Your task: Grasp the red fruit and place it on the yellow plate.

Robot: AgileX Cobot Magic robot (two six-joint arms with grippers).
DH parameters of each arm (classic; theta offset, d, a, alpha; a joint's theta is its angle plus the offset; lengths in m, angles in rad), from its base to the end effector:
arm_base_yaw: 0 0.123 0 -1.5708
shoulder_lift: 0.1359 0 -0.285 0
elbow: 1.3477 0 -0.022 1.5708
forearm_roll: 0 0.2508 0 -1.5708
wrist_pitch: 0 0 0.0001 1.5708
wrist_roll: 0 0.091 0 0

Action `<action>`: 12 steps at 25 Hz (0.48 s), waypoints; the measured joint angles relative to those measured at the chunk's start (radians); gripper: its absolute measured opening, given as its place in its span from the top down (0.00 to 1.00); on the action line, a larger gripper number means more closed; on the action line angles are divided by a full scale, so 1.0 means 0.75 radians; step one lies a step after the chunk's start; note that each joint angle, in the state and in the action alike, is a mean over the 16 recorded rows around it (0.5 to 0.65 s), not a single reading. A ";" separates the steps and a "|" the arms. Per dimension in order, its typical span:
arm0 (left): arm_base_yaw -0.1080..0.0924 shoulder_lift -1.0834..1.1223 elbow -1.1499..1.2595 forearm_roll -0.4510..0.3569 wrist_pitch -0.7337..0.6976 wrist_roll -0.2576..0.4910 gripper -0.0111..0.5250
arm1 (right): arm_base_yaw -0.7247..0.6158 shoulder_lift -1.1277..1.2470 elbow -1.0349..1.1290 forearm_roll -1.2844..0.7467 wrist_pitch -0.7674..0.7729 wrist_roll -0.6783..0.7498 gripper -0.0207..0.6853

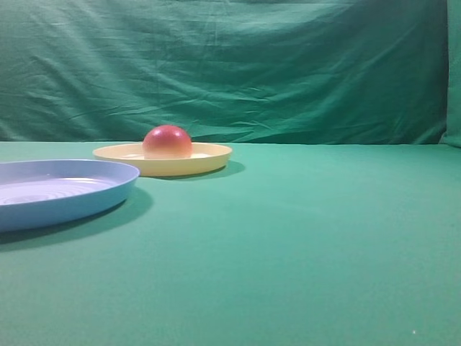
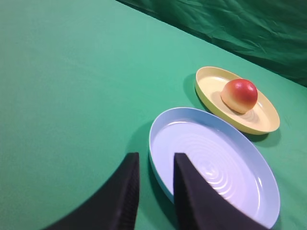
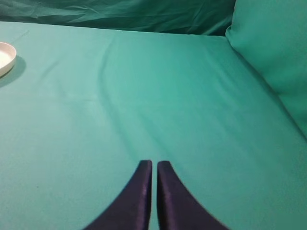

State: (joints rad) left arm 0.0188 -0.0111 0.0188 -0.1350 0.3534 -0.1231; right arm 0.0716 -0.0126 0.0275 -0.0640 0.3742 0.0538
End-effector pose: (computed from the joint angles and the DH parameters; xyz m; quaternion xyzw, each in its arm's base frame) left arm 0.0531 -0.0033 0.1759 -0.0926 0.7906 -0.0882 0.5988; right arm 0.0526 0.0016 0.1710 -0.0242 0.8048 0.0101 0.5930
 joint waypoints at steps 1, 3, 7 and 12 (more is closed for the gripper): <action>0.000 0.000 0.000 0.000 0.000 0.000 0.69 | 0.000 0.000 0.000 0.000 0.001 0.000 0.97; 0.000 0.000 0.000 0.000 0.000 0.000 0.69 | 0.000 0.000 0.000 0.000 0.003 0.000 0.97; 0.000 0.000 0.000 0.000 0.000 0.000 0.69 | 0.000 0.000 0.000 0.000 0.003 0.000 0.97; 0.000 0.000 0.000 0.000 0.000 0.000 0.69 | 0.000 0.000 0.000 0.000 0.004 0.000 0.97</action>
State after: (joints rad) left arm 0.0188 -0.0111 0.0188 -0.1350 0.3534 -0.1231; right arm 0.0716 -0.0126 0.0275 -0.0640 0.3769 0.0538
